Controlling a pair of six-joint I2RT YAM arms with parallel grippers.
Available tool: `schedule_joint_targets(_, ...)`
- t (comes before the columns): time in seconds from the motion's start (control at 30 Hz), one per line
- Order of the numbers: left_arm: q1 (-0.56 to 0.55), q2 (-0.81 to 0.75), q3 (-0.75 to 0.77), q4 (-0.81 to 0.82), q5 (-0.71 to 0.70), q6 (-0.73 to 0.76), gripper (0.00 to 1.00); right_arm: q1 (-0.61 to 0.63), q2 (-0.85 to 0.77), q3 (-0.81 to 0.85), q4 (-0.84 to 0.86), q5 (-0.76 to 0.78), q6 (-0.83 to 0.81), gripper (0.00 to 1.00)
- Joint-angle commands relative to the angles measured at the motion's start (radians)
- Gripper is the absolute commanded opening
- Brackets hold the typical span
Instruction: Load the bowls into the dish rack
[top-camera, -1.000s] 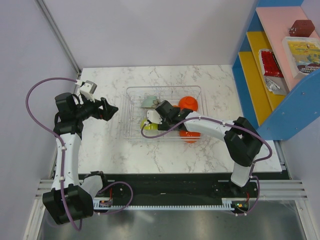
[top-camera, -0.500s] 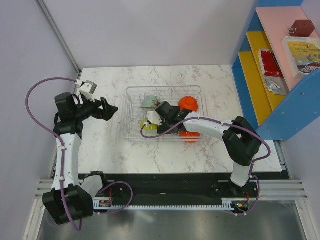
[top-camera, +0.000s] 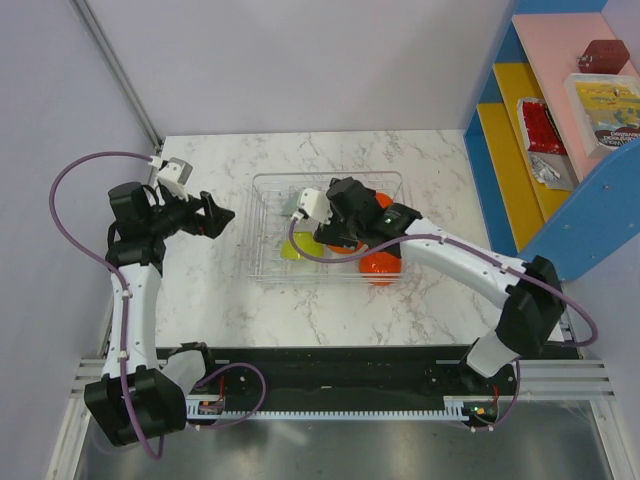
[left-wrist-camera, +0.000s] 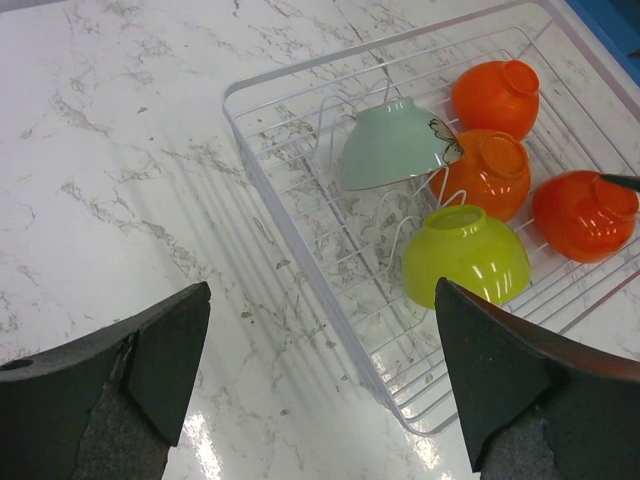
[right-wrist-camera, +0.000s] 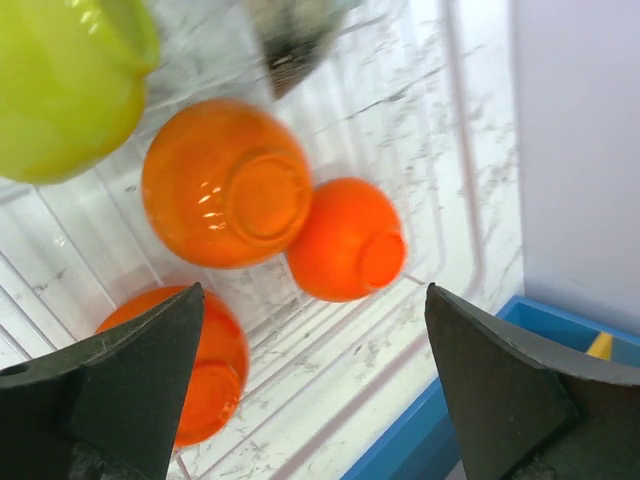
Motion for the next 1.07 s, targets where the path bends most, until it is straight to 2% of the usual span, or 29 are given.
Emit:
schedule_joint_targets(0.0,0.005,0.01,0.076,-0.015,-0.004,0.046,1.0,-0.049,-0.161,0.089,0.003,-0.019,0.097,0.98)
schedule_joint_targets(0.23,0.005,-0.01,0.09,-0.047,-0.008,0.107,1.0,-0.284,-0.362,0.154,-0.078,-0.225,0.202,0.98)
schedule_joint_targets(0.4,0.005,-0.028,0.062,-0.045,-0.008,0.122,1.0,-0.4,-0.507,0.09,-0.055,-0.22,0.234,0.98)
schedule_joint_targets(0.57,0.006,-0.05,0.042,-0.05,0.001,0.124,1.0,-0.548,-0.649,-0.059,0.015,-0.335,0.257,0.98)
schedule_joint_targets(0.77,0.006,-0.057,0.032,-0.052,0.002,0.121,1.0,-0.597,-0.674,-0.147,0.06,-0.354,0.272,0.98)
schedule_joint_targets(1.03,0.006,-0.06,0.021,-0.049,0.005,0.115,1.0,-0.597,-0.676,-0.154,0.065,-0.371,0.282,0.98)
